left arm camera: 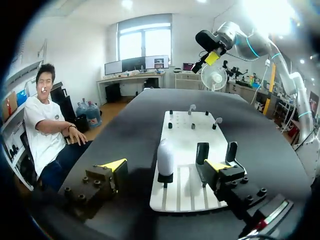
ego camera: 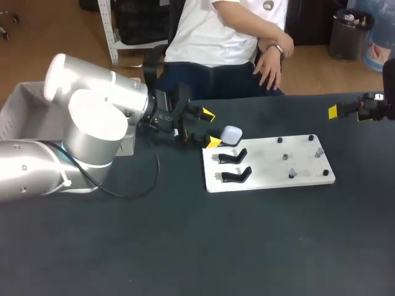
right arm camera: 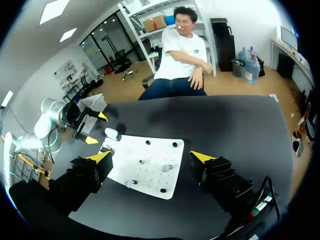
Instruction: Pick up each earbud case from the left stands, insert the matching earbuds, close the lid, and place the case in the box.
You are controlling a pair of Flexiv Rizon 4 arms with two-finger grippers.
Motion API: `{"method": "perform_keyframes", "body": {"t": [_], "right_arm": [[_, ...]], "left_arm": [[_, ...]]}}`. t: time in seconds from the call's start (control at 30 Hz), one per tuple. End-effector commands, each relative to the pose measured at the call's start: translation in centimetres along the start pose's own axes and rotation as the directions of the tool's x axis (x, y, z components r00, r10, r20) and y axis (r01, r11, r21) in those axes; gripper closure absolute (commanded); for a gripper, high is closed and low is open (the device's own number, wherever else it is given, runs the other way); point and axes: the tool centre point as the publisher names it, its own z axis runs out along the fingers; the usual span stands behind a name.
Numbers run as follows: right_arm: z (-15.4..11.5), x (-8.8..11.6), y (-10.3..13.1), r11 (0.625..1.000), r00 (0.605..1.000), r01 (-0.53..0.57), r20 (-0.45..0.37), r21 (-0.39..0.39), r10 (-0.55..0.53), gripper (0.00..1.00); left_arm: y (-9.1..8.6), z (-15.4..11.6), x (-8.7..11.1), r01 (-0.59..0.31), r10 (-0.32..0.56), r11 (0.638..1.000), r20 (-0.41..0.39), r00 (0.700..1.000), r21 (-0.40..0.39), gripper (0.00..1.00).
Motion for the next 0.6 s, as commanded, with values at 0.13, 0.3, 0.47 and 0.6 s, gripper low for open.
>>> {"method": "perform_keyframes", "body": {"t": [0.13,0.3,0.47,0.6], "right_arm": [[0.0,0.0,0.0,1.0,1.0,0.0,0.0,0.002,0.0,0.0],[0.0,0.0,0.0,1.0,1.0,0.0,0.0,0.002,0.0,0.0],[0.0,0.0,0.0,1.0,1.0,0.0,0.0,0.002,0.0,0.0],[0.0,0.0,0.0,1.0,1.0,0.0,0.0,0.002,0.0,0.0]], "left_arm": [[0.9,2.0,-0.5,0.013,-0.013,1.0,-0.008,1.0,0.022,0.0],[0.7,3.0,-0.5,0.012,-0.012,0.999,-0.01,1.0,0.042,0.0],[0.5,4.2,-0.2,0.017,-0.017,0.998,-0.005,1.0,0.067,0.0],[0.5,4.9,0.2,0.027,-0.028,0.996,0.003,1.0,0.08,0.0]]}}
